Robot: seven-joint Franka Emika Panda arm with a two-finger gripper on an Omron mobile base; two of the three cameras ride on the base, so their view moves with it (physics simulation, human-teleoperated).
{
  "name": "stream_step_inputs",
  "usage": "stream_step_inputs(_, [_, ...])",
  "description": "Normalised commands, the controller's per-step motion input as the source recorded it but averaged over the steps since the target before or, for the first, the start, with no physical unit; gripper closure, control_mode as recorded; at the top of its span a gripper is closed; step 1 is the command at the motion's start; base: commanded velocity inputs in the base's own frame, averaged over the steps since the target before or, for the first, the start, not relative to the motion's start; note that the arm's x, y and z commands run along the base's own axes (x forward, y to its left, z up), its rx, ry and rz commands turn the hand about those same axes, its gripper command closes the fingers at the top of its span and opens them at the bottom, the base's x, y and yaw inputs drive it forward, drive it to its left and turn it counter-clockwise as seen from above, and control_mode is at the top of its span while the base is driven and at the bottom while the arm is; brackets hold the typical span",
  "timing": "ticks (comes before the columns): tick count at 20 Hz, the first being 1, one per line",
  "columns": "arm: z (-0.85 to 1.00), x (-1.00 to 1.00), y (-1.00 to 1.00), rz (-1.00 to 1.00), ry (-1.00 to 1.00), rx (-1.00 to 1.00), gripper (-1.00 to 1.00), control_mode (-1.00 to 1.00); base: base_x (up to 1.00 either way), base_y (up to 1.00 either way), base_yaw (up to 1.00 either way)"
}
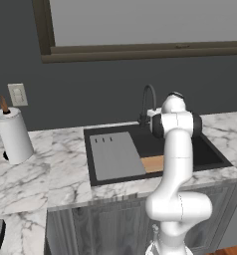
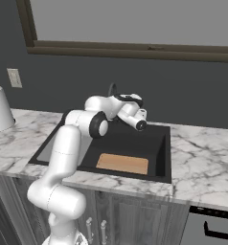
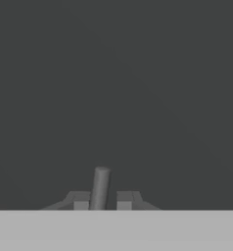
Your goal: Turn on the sink faucet with hot water and rinse the cutting board for ten seconds, then turn off the faucet. Push the cutting board to reach the water if necessary.
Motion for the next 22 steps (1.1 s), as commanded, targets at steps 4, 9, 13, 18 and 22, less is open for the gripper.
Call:
stream_step_inputs(4, [0.0, -0.06, -0.27, 0.0, 0.01, 0.0, 1.0, -1.0, 0.0, 0.0, 0.0])
stream_step_inputs(9, [0.0, -0.04, -0.34, 0.0, 0.01, 0.0, 1.0, -1.0, 0.0, 0.0, 0.0])
stream_step_inputs(13, [0.0, -0.03, -0.35, 0.0, 0.02, 0.01, 1.0, -1.0, 0.0, 0.0, 0.0])
stream_step_inputs(18, [0.0, -0.03, -0.38, 0.0, 0.01, 0.01, 1.0, -1.0, 0.0, 0.0, 0.0])
stream_step_inputs(22, [0.0, -0.07, -0.42, 0.0, 0.0, 0.01, 1.0, -1.0, 0.0, 0.0, 0.0])
